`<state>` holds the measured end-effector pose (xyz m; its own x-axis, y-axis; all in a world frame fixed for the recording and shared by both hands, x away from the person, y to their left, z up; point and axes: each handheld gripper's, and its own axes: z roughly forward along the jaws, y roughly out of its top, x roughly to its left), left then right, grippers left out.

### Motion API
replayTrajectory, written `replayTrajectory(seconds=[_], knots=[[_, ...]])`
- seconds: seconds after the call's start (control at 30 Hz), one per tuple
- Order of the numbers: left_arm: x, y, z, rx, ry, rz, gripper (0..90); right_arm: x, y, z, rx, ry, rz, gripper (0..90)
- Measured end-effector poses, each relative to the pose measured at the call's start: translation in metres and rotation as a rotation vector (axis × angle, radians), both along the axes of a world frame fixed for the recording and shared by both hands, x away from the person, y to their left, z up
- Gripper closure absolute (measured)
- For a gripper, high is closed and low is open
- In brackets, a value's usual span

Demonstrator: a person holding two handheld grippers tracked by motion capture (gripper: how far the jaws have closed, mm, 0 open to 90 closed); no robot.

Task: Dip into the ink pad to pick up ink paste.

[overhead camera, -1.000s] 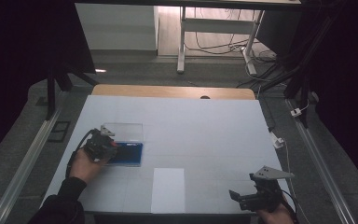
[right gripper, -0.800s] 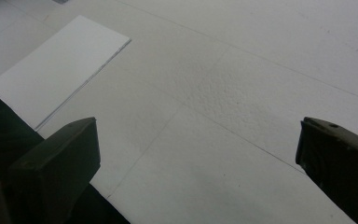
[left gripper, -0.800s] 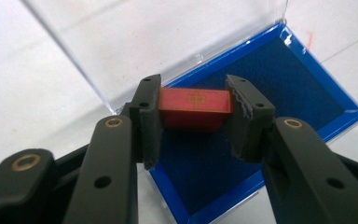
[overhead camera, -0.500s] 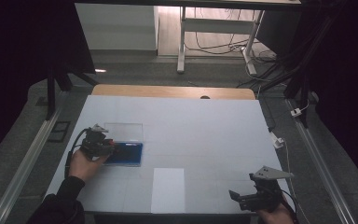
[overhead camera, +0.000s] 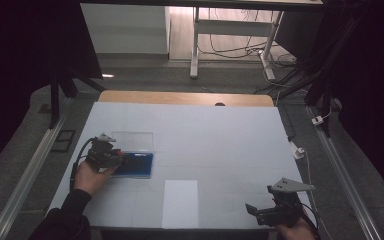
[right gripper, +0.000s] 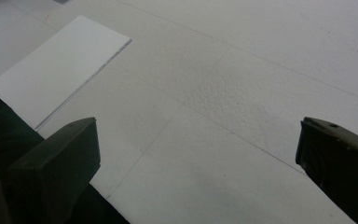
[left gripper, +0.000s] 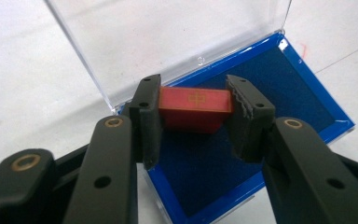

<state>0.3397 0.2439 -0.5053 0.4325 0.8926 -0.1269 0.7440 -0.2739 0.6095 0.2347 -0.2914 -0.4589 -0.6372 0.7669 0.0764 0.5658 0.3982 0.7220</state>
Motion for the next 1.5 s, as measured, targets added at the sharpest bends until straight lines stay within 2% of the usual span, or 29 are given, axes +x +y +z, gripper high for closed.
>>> replayTrajectory(seconds=[0.27,0.4,0.5,0.73,0.87,1.1,1.5], knots=[[0.000,-0.003,0.001,0.025,-0.006,-0.007,58.7,0.000,0.000,0.000,-0.006,-0.002,0.000,0.0],[-0.001,-0.007,0.003,0.065,-0.015,-0.020,58.6,0.000,0.000,0.000,-0.003,-0.001,0.000,0.0],[0.000,-0.007,0.004,0.074,-0.015,-0.024,58.5,0.001,0.000,0.000,-0.003,-0.001,-0.001,0.0],[-0.002,-0.007,0.006,0.070,-0.015,-0.036,58.5,0.001,0.001,0.000,-0.003,-0.004,0.005,0.0],[-0.004,-0.007,0.008,0.073,-0.027,-0.044,58.6,0.001,0.003,0.000,-0.006,-0.005,0.008,0.0],[-0.007,-0.006,0.015,0.053,-0.046,-0.052,58.5,0.001,0.003,0.000,-0.008,-0.006,0.009,0.0],[-0.017,-0.016,0.026,0.037,-0.083,-0.111,58.5,0.000,0.002,0.000,-0.010,-0.008,0.012,0.0]])
